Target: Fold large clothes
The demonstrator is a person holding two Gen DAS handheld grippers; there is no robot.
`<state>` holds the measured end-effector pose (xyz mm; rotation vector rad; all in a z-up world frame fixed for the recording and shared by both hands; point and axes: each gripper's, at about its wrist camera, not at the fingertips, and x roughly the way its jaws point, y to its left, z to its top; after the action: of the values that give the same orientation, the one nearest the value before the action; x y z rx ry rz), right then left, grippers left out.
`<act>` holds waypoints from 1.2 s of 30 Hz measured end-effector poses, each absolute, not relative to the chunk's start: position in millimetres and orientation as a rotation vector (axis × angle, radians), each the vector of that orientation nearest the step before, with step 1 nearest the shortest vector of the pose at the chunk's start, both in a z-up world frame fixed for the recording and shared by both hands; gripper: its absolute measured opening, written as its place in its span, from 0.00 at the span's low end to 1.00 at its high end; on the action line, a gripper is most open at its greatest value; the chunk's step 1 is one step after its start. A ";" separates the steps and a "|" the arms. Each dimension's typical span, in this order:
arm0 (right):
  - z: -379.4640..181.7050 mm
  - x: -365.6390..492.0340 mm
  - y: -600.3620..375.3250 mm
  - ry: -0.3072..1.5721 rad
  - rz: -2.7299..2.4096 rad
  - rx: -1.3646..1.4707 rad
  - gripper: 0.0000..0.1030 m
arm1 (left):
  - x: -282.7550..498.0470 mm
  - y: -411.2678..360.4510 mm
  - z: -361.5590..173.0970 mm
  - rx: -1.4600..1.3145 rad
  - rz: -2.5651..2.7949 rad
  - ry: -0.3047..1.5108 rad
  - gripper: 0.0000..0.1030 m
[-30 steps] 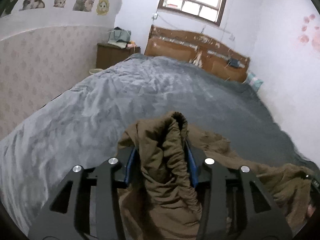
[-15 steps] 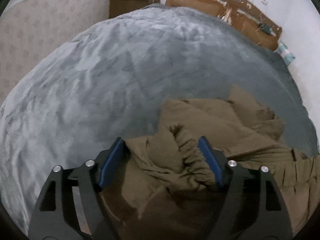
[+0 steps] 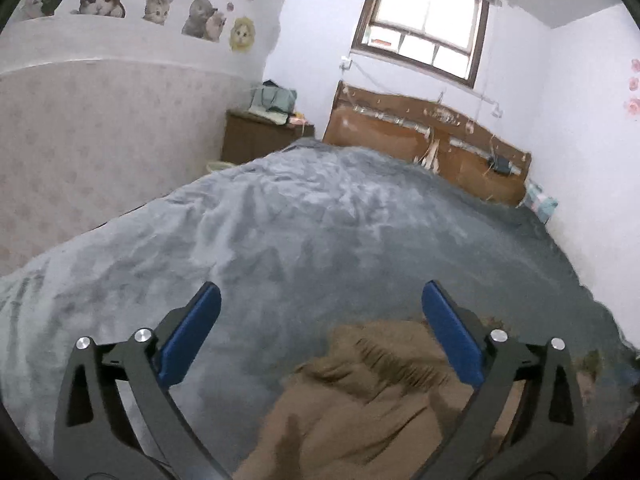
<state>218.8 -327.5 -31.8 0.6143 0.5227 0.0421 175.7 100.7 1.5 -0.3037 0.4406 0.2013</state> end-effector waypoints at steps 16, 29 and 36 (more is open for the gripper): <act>-97.7 255.1 -288.0 0.822 0.197 0.364 0.96 | 214.5 85.7 -76.4 -0.173 -0.052 0.773 0.97; -109.6 268.0 -278.9 0.886 0.298 0.433 0.29 | 238.2 53.6 -87.5 -0.090 -0.057 0.812 0.32; -60.1 244.1 -290.7 0.688 0.219 0.416 0.19 | 197.5 67.5 -34.3 -0.152 0.027 0.540 0.11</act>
<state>244.1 -290.7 -60.1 0.4164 0.6877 0.2190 197.5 67.5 -34.3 -0.1523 0.5400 0.0270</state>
